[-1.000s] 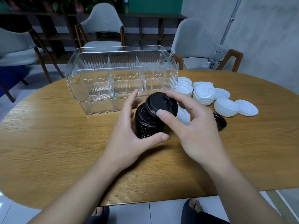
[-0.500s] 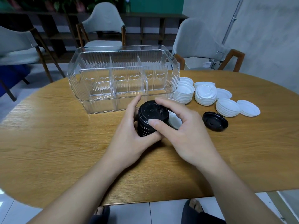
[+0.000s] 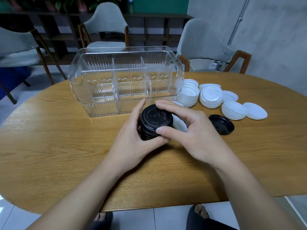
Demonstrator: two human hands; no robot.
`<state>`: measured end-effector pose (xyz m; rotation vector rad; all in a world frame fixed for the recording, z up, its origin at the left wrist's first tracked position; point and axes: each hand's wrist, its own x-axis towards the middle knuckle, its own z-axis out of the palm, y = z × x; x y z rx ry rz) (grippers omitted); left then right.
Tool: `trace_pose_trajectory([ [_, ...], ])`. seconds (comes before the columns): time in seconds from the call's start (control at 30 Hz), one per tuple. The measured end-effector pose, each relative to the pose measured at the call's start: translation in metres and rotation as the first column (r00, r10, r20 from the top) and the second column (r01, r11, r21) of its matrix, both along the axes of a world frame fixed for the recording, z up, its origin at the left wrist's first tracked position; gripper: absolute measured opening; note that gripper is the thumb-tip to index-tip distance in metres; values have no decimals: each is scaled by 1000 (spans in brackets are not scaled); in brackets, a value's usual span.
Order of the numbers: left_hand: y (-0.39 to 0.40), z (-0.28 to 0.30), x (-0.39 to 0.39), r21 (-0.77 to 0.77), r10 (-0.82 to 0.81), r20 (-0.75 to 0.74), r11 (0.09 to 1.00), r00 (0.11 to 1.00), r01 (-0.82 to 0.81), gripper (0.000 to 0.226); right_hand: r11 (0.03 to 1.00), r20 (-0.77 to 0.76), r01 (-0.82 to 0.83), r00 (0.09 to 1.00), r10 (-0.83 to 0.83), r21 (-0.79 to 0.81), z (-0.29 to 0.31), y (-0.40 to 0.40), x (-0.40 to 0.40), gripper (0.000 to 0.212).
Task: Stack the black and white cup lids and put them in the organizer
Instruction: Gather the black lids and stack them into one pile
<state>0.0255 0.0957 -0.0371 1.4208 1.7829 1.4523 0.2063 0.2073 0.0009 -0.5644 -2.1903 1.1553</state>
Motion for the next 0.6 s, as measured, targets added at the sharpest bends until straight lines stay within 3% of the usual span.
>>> trace_pose_trajectory([
  [0.23, 3, -2, -1, -17, 14, 38, 1000, 999, -13, 136, 992, -21, 110, 994, -109, 67, -6, -6, -11, 56],
  [0.47, 5, -4, -3, -26, 31, 25, 999, 999, -30, 125, 988, 27, 101, 994, -104, 114, -3, -7, -14, 52],
  [0.6, 5, -9, -3, -11, 43, -9, 999, 999, -43, 116, 994, 14, 103, 994, -104, 43, -8, -11, -14, 54],
])
